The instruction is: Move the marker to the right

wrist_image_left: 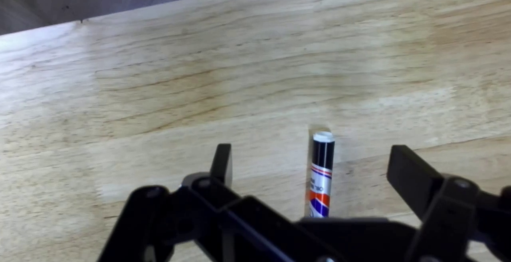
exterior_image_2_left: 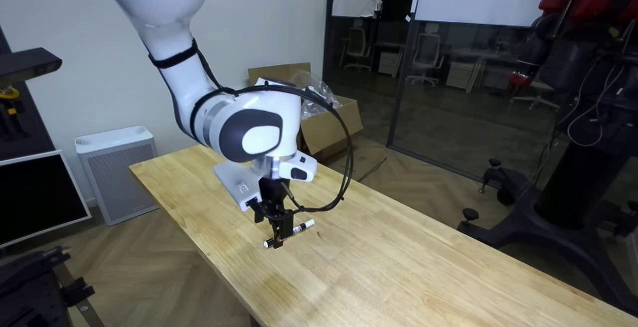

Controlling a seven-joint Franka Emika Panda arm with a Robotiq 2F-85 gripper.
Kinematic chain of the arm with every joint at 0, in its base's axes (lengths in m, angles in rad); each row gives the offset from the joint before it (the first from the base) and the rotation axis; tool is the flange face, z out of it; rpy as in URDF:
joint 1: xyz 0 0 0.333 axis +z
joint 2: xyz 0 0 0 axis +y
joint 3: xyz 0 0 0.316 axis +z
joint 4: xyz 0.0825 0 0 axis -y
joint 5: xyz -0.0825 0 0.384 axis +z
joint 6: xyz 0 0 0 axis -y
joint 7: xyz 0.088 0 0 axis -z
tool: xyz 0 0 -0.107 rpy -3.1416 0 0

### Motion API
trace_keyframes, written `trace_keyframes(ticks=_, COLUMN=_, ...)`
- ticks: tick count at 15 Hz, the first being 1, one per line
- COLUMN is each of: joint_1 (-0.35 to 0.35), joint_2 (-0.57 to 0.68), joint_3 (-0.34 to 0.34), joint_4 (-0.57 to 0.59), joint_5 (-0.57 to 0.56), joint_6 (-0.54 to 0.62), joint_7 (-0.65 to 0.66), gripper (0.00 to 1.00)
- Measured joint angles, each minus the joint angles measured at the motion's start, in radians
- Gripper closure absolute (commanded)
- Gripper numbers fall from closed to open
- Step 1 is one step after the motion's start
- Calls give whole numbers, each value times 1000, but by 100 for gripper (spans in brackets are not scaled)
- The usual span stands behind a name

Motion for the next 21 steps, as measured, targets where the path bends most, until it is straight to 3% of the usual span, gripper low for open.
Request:
trace_keyframes(ticks=5, joint_1=-7, joint_2=113, joint_3=-2, joint_4=87, joint_5=28, joint_6=46, joint_7=-1, gripper=0)
trace_keyframes(ticks=6, joint_1=-8, joint_2=130, joint_3=-2, joint_4=105, joint_5=31, joint_6=49, joint_7=-1, gripper=18)
trace_keyframes(ticks=7, joint_1=-9, joint_2=145, joint_3=-2, joint_4=121, joint_5=33, joint_6=50, joint_7=-1, gripper=26)
trace_keyframes(ticks=17, joint_1=-10, joint_2=206, joint_3=-8, joint_4=208, joint_5=46, joint_6=46, joint_7=-1, gripper=95)
trace_keyframes(ticks=19, joint_1=-10, joint_2=206, joint_3=-13, joint_4=211, joint_5=46, joint_6=45, joint_7=-1, gripper=100)
trace_keyframes(ticks=21, joint_1=-10, joint_2=206, joint_3=-14, joint_4=215, joint_5=47, joint_6=42, joint_7=-1, gripper=95)
